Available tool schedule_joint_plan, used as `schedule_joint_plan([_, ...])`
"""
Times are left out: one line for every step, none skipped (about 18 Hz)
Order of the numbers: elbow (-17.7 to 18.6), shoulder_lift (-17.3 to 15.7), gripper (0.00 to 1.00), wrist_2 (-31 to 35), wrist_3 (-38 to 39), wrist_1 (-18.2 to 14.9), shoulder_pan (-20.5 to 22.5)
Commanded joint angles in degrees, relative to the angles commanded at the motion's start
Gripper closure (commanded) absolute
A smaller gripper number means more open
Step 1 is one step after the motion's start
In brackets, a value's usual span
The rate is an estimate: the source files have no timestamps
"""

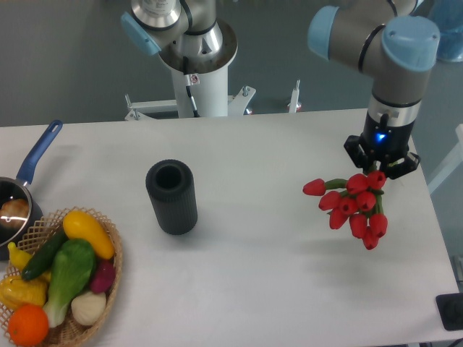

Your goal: Place the flowers on the table

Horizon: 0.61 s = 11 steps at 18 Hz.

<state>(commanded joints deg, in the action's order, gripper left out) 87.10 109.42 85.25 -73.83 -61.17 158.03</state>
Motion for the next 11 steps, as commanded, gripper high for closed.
schedule_joint_plan([-0.17, 0.26, 1.0, 0.0, 0.0, 0.09, -0.09])
schedule_joint_plan([-0.35, 0.7, 1.0, 0.18, 0.09, 0.09, -0.44])
schedule_joint_plan([-0.44, 1.4, 1.0, 0.27, 0.09, 0.26, -0.79])
schedule_joint_plan([-0.44, 1.76, 1.0, 0.53, 0.09, 0.35, -0.88])
schedule_joint_plan([-0.53, 2.2, 1.0, 0.62, 0.09, 0.26, -1.14])
schedule_joint_plan([-0.53, 2.37, 1.0, 0.62, 0.09, 0.35, -1.49])
schedule_joint_plan([-0.53, 2.9, 1.0, 0.62, 0.17, 0.35, -1.67])
schedule_joint_plan([-0.53, 3.16, 1.0, 0.62, 0.35, 0.35, -1.76])
schedule_joint_plan([-0.53, 3.52, 1.0, 0.62, 2.44, 0.26, -1.85])
schedule_joint_plan([-0.18, 4.3, 1.0, 0.7, 5.51, 0.35, -2.46])
schedule_joint_plan([0.26, 5.01, 1.0, 0.88, 7.1, 0.61, -3.51])
